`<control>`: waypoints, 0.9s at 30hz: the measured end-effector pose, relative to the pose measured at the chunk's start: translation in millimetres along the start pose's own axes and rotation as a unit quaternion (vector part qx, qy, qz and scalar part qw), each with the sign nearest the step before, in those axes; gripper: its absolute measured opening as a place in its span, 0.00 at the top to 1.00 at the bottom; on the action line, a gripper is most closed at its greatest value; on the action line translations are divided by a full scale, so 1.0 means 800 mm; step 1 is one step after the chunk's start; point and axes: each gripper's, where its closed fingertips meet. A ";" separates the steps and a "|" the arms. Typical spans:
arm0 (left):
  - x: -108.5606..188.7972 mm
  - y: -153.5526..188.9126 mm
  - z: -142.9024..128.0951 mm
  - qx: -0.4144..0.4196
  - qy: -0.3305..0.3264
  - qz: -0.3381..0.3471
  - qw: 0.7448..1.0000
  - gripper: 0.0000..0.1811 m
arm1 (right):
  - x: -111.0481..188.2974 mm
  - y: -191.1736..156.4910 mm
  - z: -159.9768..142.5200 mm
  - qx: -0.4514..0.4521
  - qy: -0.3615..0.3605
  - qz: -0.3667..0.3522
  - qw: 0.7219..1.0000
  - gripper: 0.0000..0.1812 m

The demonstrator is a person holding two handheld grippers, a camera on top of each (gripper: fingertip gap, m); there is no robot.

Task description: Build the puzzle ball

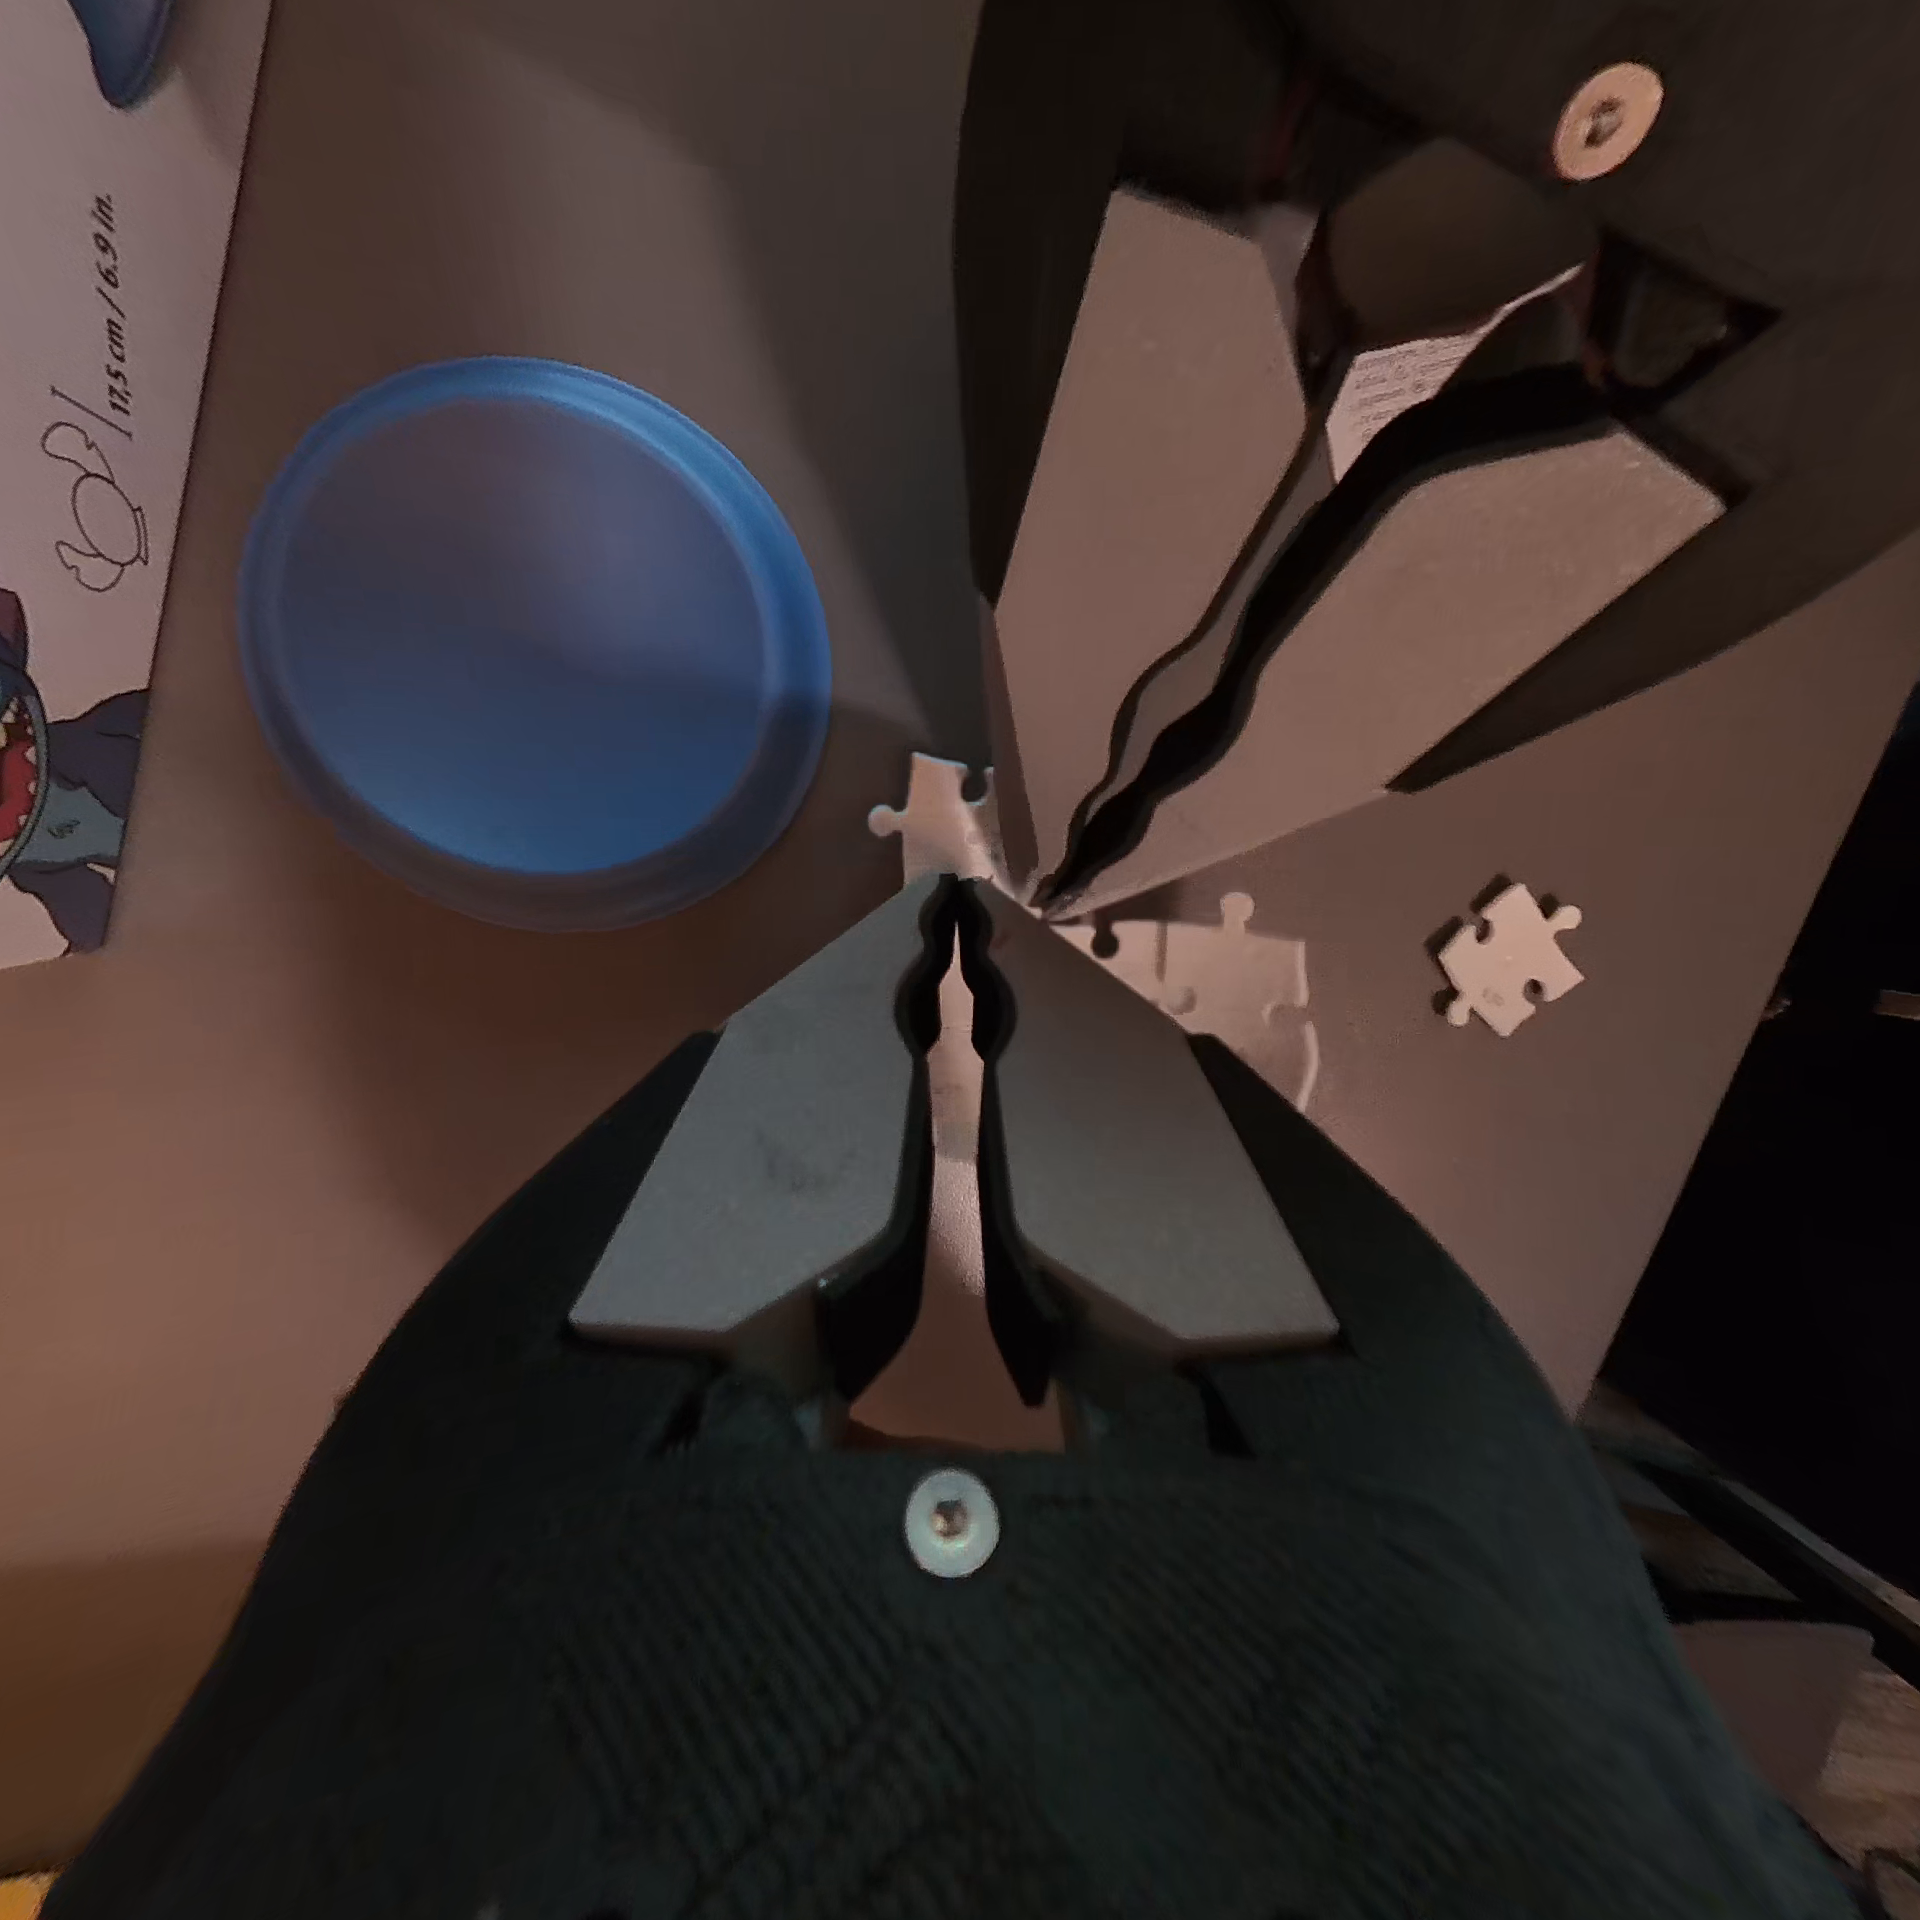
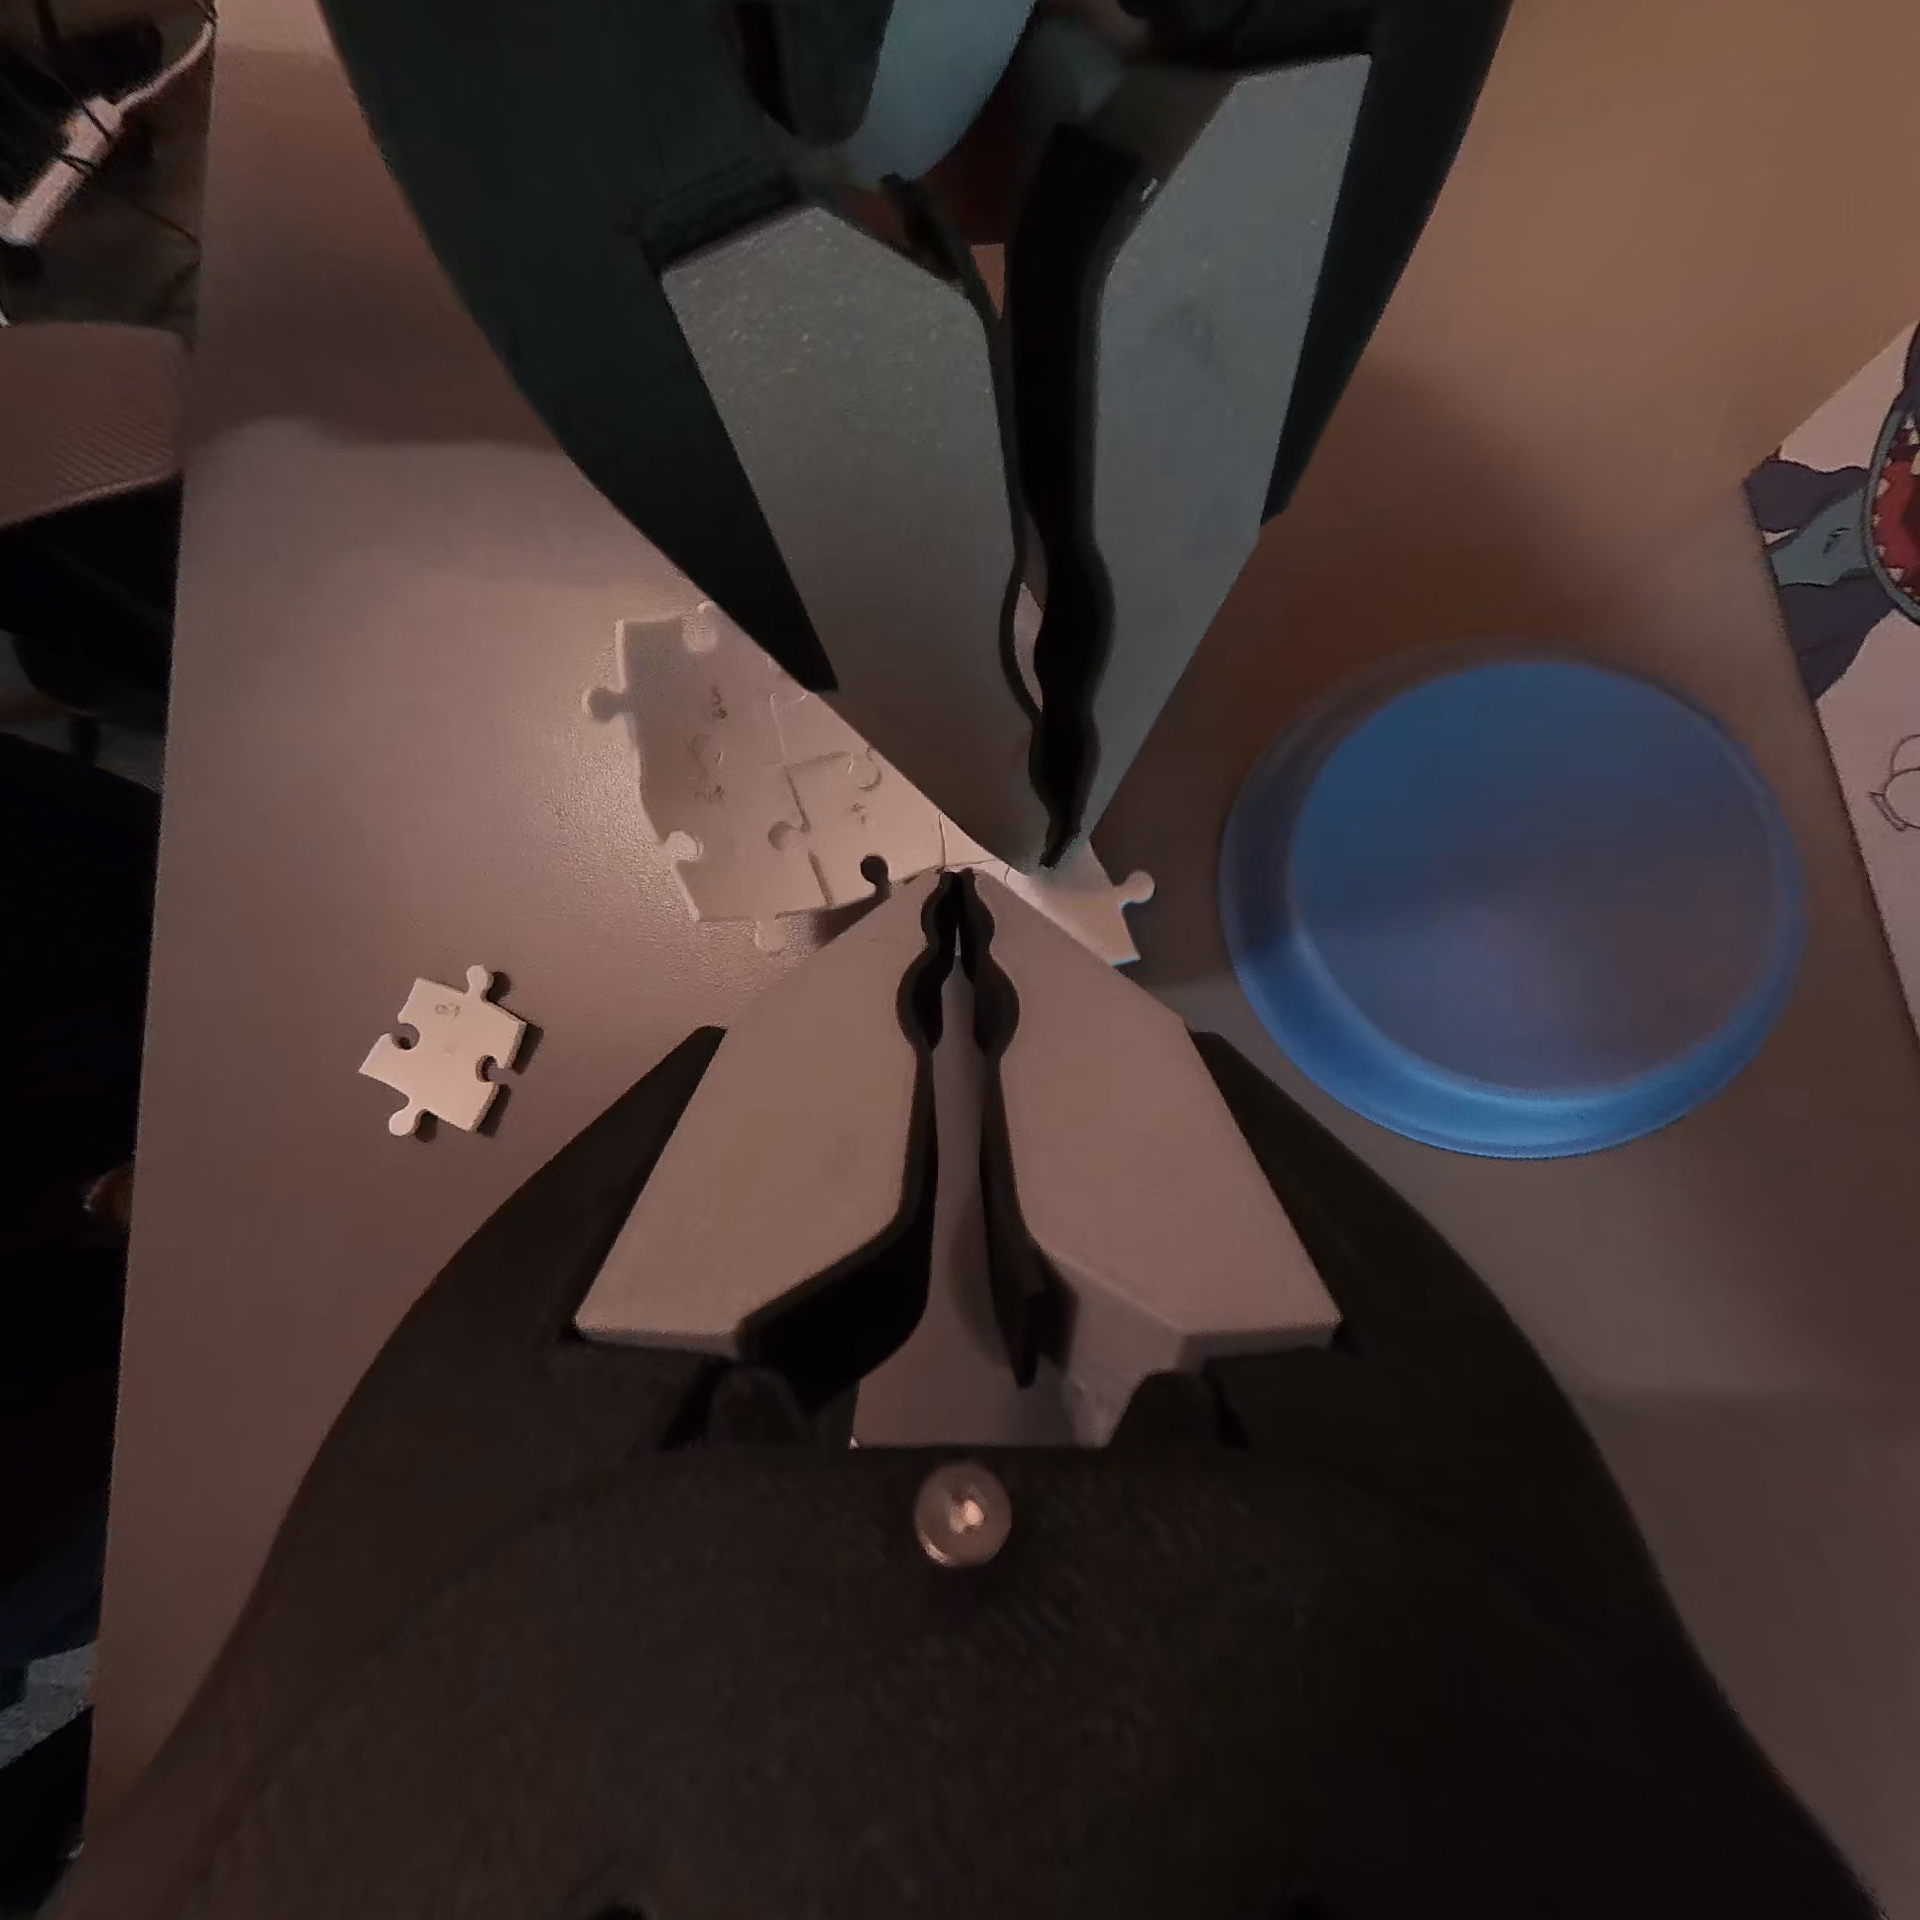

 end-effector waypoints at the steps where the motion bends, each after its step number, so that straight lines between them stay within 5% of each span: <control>1: 0.000 0.000 0.000 -0.003 0.001 0.003 1.000 1.00 | 0.000 0.000 0.000 -0.006 0.004 0.003 1.000 1.00; 27: 0.004 0.003 -0.006 0.024 0.018 0.009 1.000 1.00 | 0.001 0.004 -0.003 0.016 -0.006 -0.039 0.999 1.00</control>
Point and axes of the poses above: each gripper's, where its closed fingertips meet, x back along the fingers, z out of its top, y = z × x across the jaws, and after that the axes turned 6 degrees about y, right-handed
